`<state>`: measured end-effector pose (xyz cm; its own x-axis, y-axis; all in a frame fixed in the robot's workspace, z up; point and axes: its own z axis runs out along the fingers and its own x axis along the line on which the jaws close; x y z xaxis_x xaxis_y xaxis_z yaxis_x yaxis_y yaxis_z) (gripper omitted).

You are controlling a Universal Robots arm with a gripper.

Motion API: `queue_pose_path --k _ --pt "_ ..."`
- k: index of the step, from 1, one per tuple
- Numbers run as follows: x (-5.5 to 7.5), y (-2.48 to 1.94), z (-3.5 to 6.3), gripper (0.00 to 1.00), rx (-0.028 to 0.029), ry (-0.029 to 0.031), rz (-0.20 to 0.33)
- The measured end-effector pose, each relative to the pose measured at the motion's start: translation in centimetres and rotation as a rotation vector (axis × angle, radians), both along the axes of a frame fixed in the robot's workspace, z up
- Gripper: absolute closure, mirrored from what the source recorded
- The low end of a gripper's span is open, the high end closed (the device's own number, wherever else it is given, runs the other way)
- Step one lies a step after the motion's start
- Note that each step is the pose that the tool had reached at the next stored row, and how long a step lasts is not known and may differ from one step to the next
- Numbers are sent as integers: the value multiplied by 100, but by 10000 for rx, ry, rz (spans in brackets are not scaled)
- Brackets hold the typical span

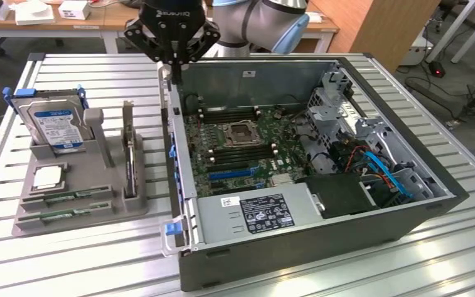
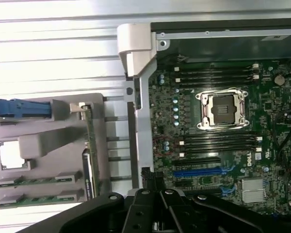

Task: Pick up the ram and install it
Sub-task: 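Reach for the ram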

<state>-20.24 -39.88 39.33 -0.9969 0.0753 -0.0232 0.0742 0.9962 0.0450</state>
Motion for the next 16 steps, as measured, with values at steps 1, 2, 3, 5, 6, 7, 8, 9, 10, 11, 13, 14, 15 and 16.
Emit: queue_pose_path --k 1,2,3,5,6,7,8,9,10,11,13,14,15,16 --pt "-32 0 0 91 0 0 0" --pt "-68 0 -1 91 1 -1 2" --pt "-100 0 0 91 1 -1 0" --pt "-165 0 -1 91 1 -1 -1" --pt "-196 0 0 91 1 0 0" --pt "-226 0 0 91 0 0 1" --pt "-259 0 -1 91 1 -1 2" --pt "-291 0 -1 91 1 -1 1" --pt "-323 0 0 91 1 -1 -1" --pt "-354 0 -1 91 2 -1 0" --pt "-417 0 -1 91 1 -1 0" --pt "-448 0 0 91 1 -1 1" --pt "-481 0 0 91 0 0 1" --pt "-512 0 0 91 0 0 0"
